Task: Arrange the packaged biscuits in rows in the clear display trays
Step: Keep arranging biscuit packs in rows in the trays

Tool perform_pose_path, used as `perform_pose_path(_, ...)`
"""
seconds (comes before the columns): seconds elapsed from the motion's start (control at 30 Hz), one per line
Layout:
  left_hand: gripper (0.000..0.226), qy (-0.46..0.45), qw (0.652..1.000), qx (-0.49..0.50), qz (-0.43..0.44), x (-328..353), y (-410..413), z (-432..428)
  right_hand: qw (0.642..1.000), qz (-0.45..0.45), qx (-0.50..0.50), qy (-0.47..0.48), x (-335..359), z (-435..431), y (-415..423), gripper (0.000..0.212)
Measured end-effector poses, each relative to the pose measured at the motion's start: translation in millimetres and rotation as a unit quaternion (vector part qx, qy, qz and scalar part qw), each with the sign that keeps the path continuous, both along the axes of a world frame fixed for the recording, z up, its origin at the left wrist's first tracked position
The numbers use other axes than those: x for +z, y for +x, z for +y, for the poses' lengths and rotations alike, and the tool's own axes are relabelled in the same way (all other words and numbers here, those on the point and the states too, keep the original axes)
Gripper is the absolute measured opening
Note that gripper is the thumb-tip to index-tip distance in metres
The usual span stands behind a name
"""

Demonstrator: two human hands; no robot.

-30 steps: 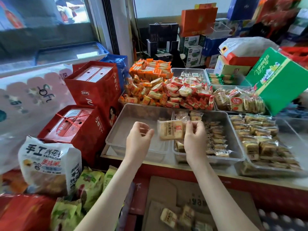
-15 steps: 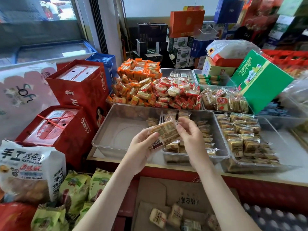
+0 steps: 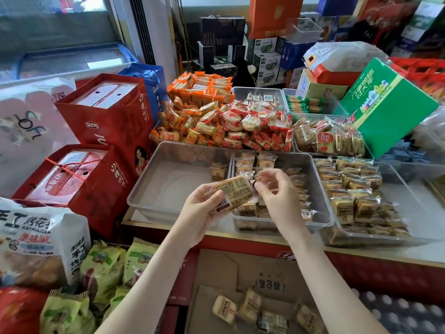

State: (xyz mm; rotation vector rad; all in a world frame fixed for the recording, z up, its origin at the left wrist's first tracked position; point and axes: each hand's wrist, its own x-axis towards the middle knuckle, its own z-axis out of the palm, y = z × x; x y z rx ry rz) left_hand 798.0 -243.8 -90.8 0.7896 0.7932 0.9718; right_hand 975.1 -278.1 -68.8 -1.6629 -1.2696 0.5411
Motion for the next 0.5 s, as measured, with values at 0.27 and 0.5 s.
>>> perform_pose_path(0.27, 0.027, -0.035, 0.991, -0.036, 0.125, -21, 39, 7, 0.964, -0.162, 0.162, -0.131, -33, 4, -7, 0.071)
perform_pose_path(0.5, 0.035, 0.186, 0.898, -0.109, 0.384, -54, 37, 39, 0.966, -0.105, 0.104, -0.212, -57, 42, 79, 0.047)
